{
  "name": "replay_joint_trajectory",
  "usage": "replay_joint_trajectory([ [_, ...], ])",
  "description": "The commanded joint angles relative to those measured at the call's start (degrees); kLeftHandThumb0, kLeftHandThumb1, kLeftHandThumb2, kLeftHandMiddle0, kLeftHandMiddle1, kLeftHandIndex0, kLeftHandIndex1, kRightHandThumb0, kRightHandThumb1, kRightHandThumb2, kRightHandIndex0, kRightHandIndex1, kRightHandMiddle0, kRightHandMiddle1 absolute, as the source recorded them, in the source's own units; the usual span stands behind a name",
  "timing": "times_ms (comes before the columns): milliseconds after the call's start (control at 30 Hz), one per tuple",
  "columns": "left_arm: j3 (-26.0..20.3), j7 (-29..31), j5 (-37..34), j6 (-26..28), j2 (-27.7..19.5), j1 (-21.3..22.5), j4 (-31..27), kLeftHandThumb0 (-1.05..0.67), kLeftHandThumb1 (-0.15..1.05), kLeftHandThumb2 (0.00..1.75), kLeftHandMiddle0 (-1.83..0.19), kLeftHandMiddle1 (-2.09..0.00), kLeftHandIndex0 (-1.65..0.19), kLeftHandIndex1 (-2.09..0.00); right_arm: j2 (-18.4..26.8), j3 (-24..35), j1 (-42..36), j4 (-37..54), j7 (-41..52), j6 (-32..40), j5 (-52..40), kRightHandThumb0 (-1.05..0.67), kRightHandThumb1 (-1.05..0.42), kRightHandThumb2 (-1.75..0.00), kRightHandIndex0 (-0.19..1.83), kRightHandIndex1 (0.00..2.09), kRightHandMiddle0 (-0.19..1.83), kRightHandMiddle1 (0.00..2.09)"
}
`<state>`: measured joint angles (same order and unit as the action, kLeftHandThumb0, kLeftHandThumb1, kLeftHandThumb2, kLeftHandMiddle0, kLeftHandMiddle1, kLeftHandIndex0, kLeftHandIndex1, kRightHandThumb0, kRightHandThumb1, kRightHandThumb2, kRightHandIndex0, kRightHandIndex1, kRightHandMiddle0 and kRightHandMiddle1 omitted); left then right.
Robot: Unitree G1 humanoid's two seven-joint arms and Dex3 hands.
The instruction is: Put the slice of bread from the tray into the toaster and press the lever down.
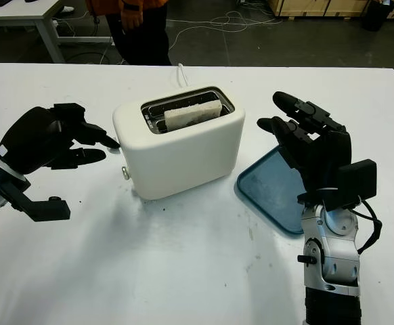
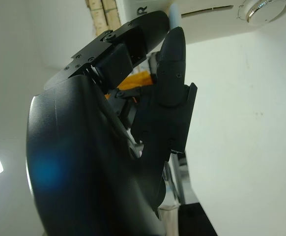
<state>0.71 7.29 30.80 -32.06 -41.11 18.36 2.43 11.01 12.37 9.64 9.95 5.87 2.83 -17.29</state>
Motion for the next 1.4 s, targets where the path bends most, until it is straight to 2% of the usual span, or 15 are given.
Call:
replay_joint_trajectory([
  [0, 0.9, -0.3, 0.9, -0.4, 0.2, -0.5, 0.6, -0.31, 0.92, 0.24, -0.58, -1.4, -0.87, -0.41, -0.5, 0.3, -0.4, 1.1, 0.1, 0.3, -0.3, -0.27, -0.92, -0.22, 0.78, 0.62, 0.93, 0.0],
  [333, 2.5, -1.0, 2.2, 0.6, 0.6, -1.1, 3.0, -0.3, 0.92, 0.26, -0.58, -1.46, -0.84, -0.5, -0.3, 0.4, -0.9, 2.0, 0.5, 0.6, -0.6, -0.27, -0.92, -0.21, 0.76, 0.65, 0.93, 0.0],
  [933, 3.4, -1.4, 2.6, 1.6, 0.6, -0.3, 4.4, -0.27, 0.92, 0.28, -0.57, -1.41, -0.77, -0.6, -0.7, 0.4, -1.2, 2.6, 0.5, 0.9, -0.8, -0.25, -0.92, -0.23, 0.72, 0.7, 0.92, 0.0],
  [1367, 5.6, -2.6, 2.7, 1.2, 1.7, -0.3, 6.1, -0.25, 0.92, 0.32, -0.62, -1.43, -0.78, -0.66, -0.5, 0.5, -1.7, 3.4, 1.4, 0.3, -0.9, -0.24, -0.92, -0.25, 0.71, 0.74, 0.91, 0.0],
])
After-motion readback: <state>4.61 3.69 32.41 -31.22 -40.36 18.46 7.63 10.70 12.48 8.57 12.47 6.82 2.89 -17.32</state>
